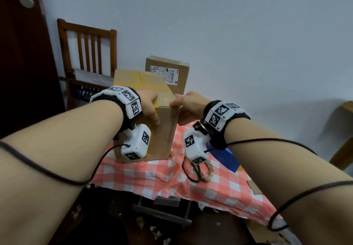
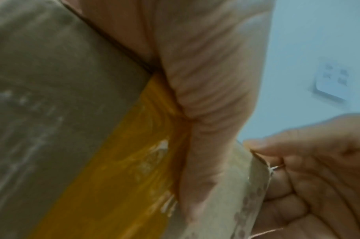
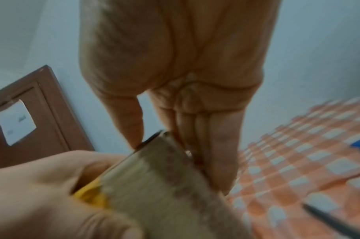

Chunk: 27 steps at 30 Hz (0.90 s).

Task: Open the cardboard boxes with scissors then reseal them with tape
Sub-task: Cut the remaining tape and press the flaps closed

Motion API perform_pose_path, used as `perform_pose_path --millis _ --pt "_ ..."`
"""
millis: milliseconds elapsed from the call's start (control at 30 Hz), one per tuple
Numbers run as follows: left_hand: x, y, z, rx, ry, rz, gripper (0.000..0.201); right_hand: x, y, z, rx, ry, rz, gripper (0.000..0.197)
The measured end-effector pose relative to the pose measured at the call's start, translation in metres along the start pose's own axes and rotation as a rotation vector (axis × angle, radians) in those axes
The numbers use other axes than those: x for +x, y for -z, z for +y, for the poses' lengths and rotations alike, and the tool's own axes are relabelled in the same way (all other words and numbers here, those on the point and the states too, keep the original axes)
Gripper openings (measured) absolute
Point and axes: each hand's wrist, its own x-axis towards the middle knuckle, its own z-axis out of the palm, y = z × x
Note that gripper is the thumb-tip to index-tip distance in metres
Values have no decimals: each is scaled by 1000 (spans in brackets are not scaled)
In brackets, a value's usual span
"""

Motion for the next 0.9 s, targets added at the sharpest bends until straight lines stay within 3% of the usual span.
perform_pose_path --millis 100,267,433,533,700,900 --pt "0 0 -1 -13 -10 5 68 2 -15 -9 -118 18 44 52" --pt "-3 0 -3 -24 -14 1 79 8 -17 -14 -294 89 178 22" --pt "-4 1 -1 -87 -12 -14 112 12 -23 -21 -432 70 116 42" --pt "-4 1 -3 -89 -6 -21 129 21 -20 -21 -489 68 181 30" --pt "-1 0 -4 -107 15 -16 135 26 -23 -29 -652 16 125 68" --pt "-2 1 -1 -134 9 -30 134 34 -19 -29 -668 -17 152 54"
